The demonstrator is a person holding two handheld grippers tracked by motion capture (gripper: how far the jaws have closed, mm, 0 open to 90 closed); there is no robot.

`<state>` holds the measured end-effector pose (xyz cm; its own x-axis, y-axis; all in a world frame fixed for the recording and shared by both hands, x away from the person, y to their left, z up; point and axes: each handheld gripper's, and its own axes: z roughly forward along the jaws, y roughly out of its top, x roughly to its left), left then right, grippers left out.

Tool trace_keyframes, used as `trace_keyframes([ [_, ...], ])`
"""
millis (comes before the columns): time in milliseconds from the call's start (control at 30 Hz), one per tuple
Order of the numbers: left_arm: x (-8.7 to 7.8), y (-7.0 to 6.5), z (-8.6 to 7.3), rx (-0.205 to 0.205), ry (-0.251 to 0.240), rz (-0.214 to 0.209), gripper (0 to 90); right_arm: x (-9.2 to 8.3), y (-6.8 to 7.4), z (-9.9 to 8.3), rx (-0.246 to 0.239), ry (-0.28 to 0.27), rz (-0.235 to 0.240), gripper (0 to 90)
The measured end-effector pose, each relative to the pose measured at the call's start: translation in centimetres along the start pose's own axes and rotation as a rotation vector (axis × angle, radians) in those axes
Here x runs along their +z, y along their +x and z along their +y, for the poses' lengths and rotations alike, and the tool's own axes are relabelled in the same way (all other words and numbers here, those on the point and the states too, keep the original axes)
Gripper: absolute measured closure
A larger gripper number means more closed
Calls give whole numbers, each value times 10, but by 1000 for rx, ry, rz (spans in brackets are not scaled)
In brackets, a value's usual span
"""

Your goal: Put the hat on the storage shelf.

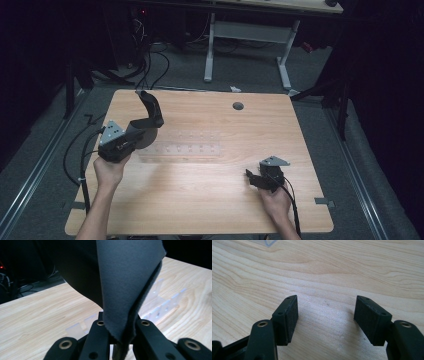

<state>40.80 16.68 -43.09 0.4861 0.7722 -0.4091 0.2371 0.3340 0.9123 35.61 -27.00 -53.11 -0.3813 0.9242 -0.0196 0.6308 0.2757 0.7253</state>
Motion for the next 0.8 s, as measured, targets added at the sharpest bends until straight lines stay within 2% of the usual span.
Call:
trace_keyframes([
  [500, 3, 12, -2, 24, -2, 68, 864, 0, 0, 0, 0, 0, 0, 362],
  [800, 4, 19, -5, 10, -8, 100, 863, 0, 0, 0, 0, 0, 0, 362],
])
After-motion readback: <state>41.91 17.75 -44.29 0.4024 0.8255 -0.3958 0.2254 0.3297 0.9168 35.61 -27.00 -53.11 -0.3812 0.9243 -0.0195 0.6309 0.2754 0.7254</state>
